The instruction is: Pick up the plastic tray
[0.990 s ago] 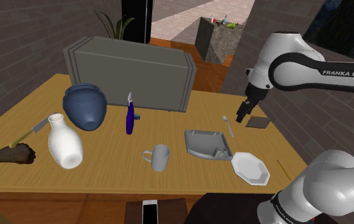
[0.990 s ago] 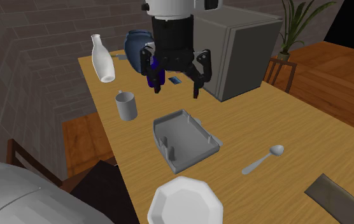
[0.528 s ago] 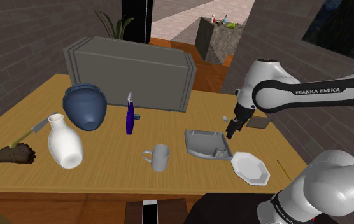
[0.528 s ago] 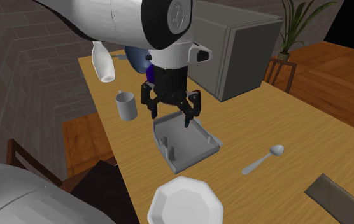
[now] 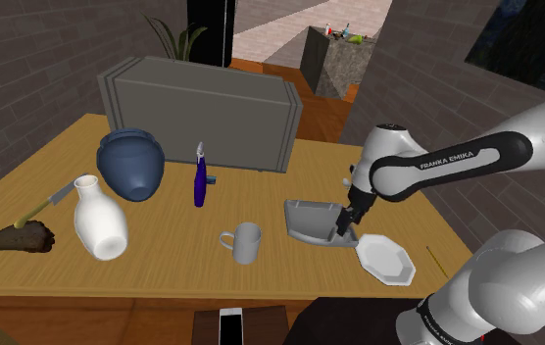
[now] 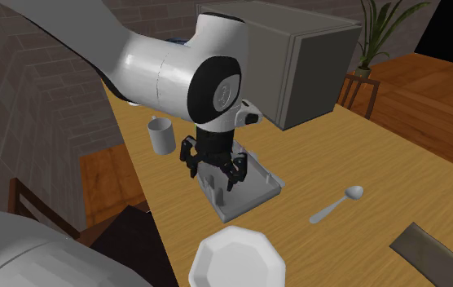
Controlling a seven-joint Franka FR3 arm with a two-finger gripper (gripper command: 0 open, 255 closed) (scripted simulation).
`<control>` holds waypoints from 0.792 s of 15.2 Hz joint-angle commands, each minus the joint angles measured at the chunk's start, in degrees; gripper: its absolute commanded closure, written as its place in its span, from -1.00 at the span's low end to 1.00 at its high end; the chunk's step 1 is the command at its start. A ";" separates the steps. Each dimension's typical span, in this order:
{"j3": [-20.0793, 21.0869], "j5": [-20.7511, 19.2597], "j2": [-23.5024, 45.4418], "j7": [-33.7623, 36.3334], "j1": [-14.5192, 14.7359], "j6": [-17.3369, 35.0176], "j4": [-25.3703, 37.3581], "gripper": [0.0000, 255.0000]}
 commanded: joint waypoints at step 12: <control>-0.31 0.85 5.95 -0.79 0.47 7.47 -1.52 1.00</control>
